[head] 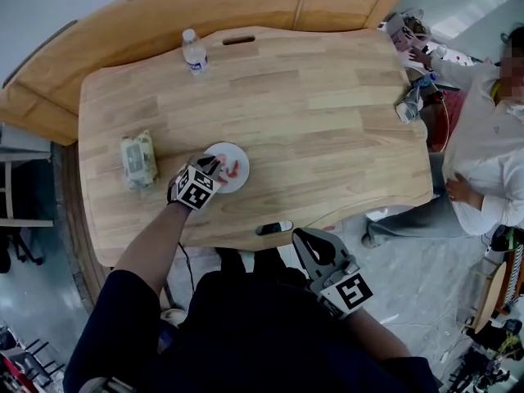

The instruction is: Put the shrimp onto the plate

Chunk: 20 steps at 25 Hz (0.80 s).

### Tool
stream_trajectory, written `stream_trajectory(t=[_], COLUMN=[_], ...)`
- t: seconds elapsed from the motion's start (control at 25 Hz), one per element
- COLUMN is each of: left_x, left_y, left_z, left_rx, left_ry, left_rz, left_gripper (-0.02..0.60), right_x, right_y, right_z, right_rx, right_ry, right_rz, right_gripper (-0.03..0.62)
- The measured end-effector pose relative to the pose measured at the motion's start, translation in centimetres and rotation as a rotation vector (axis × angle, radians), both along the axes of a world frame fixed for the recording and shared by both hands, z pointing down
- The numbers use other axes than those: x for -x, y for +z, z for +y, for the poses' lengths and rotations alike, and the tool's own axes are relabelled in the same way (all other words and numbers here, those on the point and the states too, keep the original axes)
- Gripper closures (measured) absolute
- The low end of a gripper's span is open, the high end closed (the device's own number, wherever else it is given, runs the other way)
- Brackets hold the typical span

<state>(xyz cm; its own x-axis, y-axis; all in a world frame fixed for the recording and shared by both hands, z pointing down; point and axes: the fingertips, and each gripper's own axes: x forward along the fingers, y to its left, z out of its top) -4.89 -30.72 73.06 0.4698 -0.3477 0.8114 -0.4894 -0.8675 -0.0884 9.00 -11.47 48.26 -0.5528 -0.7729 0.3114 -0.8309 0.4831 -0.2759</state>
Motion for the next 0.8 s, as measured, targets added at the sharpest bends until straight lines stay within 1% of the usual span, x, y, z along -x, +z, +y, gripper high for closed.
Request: stream_trajectory(t=[0.12,0.24,0.36,0.64,0.8], left_x=[0.3,0.5,0.7,1.0,0.8], left_y=[-1.5,-3.5,-5.2,-9.3,-12.4], left_z=[0.5,2.0,3.6,7.2,9.3], left_rx=[-0.016,-0.032,-0.046,-0.078,-0.101], left_ry=[-0.022,-0.039,-0.049,-0.072,-0.089], left_rz=[0.038,0.087,0.121,0.195,0.254], left_gripper=[0.526,0.526,0.526,0.526,0.528], right_x=[0.2,0.6,1.0,2.5,3.4], right_y=[-0.3,-0.9,-1.6,-2.3,-2.9], right_z=[0.0,0.0,0.0,0.7,0.8], right_rx=[-0.015,-0.033,-0.055,-0.081,-0.100], right_ry=[-0.004,-0.007,-0.015,-0.061,-0.086], right_rz=[-0.002,-0.011,-0.016,-0.013,-0.003], right_gripper=[0.583,0.585,0.583,0.584,0.585])
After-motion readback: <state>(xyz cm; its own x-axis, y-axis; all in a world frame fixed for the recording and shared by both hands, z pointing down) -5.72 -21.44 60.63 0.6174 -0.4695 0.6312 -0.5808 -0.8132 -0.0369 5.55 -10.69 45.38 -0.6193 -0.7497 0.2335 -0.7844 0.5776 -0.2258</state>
